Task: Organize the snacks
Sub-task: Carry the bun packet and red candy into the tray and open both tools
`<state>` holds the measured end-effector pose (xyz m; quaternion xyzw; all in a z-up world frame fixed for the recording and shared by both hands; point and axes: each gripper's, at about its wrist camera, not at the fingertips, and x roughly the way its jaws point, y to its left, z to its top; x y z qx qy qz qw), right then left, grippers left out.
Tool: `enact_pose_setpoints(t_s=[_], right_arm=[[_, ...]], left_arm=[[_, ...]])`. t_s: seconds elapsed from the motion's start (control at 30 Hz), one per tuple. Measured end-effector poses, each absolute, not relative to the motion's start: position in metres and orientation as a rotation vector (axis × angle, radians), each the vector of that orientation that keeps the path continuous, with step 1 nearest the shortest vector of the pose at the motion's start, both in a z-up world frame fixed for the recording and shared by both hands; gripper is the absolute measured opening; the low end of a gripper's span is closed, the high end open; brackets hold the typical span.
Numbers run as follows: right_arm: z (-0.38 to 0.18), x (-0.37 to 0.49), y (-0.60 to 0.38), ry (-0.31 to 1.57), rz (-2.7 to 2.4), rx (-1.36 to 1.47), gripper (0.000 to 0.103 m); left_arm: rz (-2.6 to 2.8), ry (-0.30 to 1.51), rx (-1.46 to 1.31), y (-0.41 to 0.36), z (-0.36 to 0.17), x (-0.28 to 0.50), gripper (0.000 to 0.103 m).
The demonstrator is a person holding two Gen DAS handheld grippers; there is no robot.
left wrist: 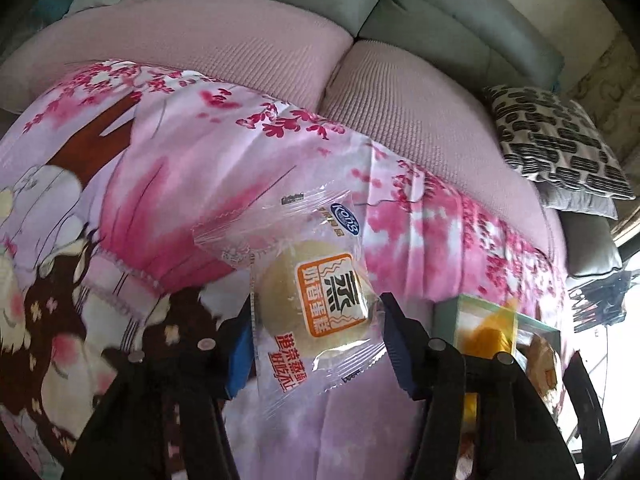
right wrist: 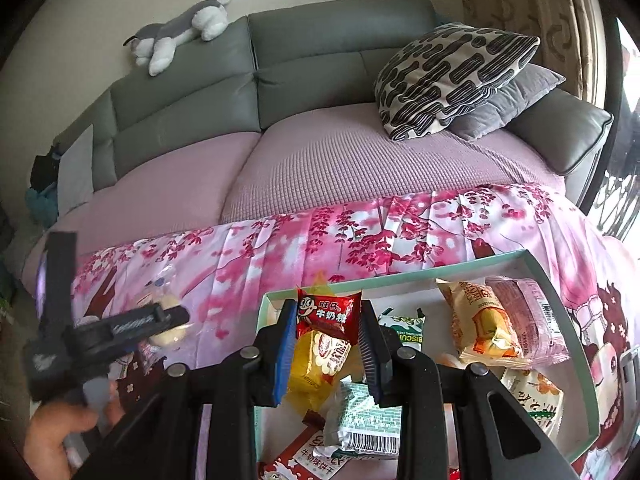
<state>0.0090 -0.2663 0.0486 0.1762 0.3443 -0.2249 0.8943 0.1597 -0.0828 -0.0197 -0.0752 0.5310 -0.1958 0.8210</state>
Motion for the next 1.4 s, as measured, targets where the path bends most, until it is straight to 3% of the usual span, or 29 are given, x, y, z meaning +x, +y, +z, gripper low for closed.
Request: enact_pose_setpoints(t_s=[0.6,1.07,1.4], right_arm=[[0.084,-0.035,-0.285,0.639,-0.528,0.440,0.032],[0.085,-0.064,-0.307,0.690,-0.599,0.522,0.032],[0.049,-0.075,-0.323,0.800,-0.624,0.587,0.032]], left_arm=[[-0.606,0.985,-0.083,-0.097,0.042,0.062,0.059],[-0.739,1.074,0.069,-0.140,0.016,0.023,0.059],[-0.791,1.139,0.118,-0.159,-0.001,0.010,0.059]])
